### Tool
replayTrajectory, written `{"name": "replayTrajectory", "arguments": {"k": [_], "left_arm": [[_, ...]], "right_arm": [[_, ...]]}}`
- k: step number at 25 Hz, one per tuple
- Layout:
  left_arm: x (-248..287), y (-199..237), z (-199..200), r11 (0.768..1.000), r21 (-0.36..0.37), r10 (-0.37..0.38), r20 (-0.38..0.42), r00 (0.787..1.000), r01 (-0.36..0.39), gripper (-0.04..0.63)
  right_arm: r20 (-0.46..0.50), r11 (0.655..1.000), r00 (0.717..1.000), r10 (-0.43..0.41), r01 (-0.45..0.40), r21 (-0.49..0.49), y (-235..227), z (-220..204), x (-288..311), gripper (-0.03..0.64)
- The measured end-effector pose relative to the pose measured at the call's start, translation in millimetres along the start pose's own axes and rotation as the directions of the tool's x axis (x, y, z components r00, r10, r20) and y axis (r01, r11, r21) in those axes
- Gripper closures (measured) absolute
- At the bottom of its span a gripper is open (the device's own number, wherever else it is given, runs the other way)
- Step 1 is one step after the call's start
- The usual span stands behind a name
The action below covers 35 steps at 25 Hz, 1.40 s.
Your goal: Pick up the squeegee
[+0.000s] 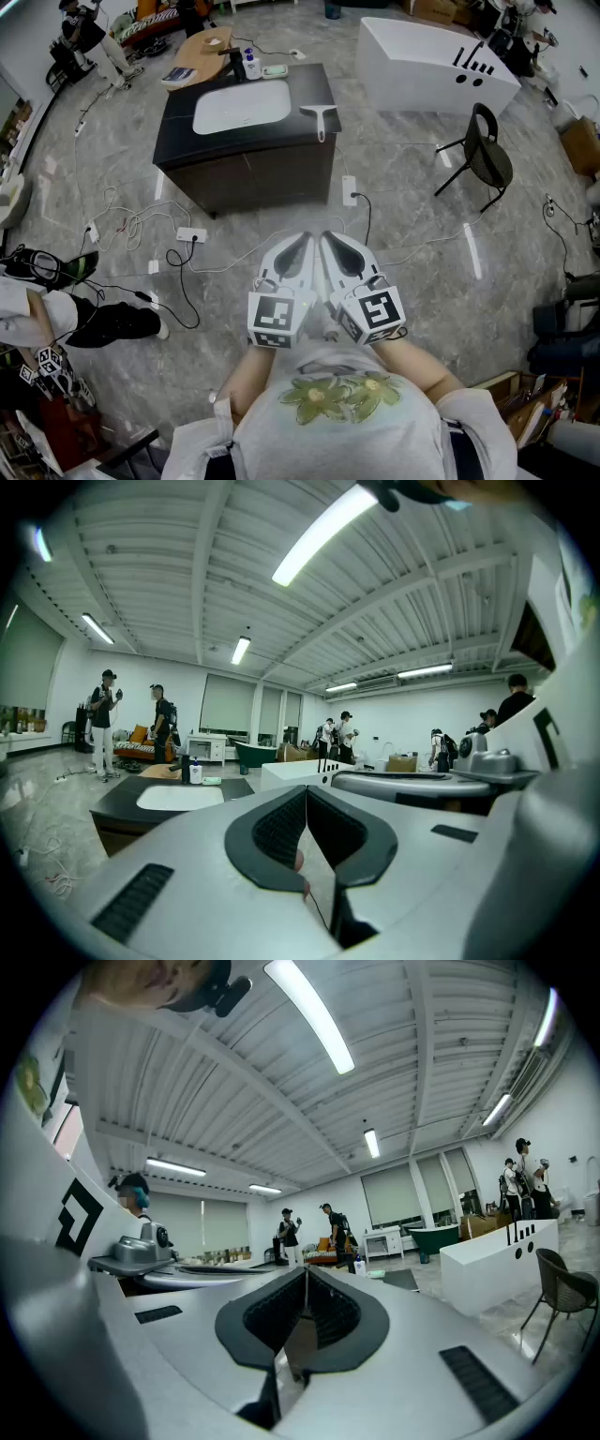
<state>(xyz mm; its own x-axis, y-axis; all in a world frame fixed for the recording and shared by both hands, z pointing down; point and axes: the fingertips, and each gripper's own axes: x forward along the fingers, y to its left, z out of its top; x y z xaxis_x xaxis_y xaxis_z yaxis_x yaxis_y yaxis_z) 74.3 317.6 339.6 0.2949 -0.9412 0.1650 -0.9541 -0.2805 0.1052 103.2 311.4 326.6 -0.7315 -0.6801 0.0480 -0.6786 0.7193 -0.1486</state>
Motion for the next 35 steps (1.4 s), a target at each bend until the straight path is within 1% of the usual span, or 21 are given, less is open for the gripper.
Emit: {"name": "replayTrajectory", "arguments": {"k": [5, 10, 14, 23, 26, 35], "left_arm": [[9.6, -0.4, 1.4, 1.0, -0.005, 0.002, -0.002, 1.0, -0.002, 0.584], [24.9, -0.4, 2.4, 1.0, 0.001, 0.003, -0.009, 1.0, -0.003, 0.584], [40.3, 0.1, 1.3, 1.0, 0.007, 0.019, -0.021, 1.0, -0.018, 0.584], [81.4, -5.2, 10.8, 0.998, 0.02, 0.059, -0.009, 0.998, -0.059, 0.584], [89.6, -7.0, 10.0, 0.997, 0.014, 0.073, -0.001, 0.997, -0.073, 0.584], [108.6, -5.1, 4.2, 0.997, 0.0, 0.083, -0.024, 0.996, -0.083, 0.584]], "right_arm": [[0.002, 1.0, 1.0, 0.026, -0.026, 0.0, -6.3, -4.5, 3.2, 0.594], [0.003, 1.0, 1.0, 0.021, -0.022, 0.018, -21.3, -6.7, 9.3, 0.594], [0.008, 0.999, 1.0, 0.027, -0.027, 0.043, -38.7, -6.9, 13.3, 0.594], [-0.003, 0.996, 0.997, 0.08, -0.08, 0.037, -75.6, 0.2, 26.5, 0.592], [-0.009, 0.995, 0.995, 0.096, -0.096, 0.028, -83.9, -1.6, 27.0, 0.592], [-0.039, 0.994, 0.994, 0.104, -0.102, 0.039, -104.1, -7.1, 41.4, 0.592]]}}
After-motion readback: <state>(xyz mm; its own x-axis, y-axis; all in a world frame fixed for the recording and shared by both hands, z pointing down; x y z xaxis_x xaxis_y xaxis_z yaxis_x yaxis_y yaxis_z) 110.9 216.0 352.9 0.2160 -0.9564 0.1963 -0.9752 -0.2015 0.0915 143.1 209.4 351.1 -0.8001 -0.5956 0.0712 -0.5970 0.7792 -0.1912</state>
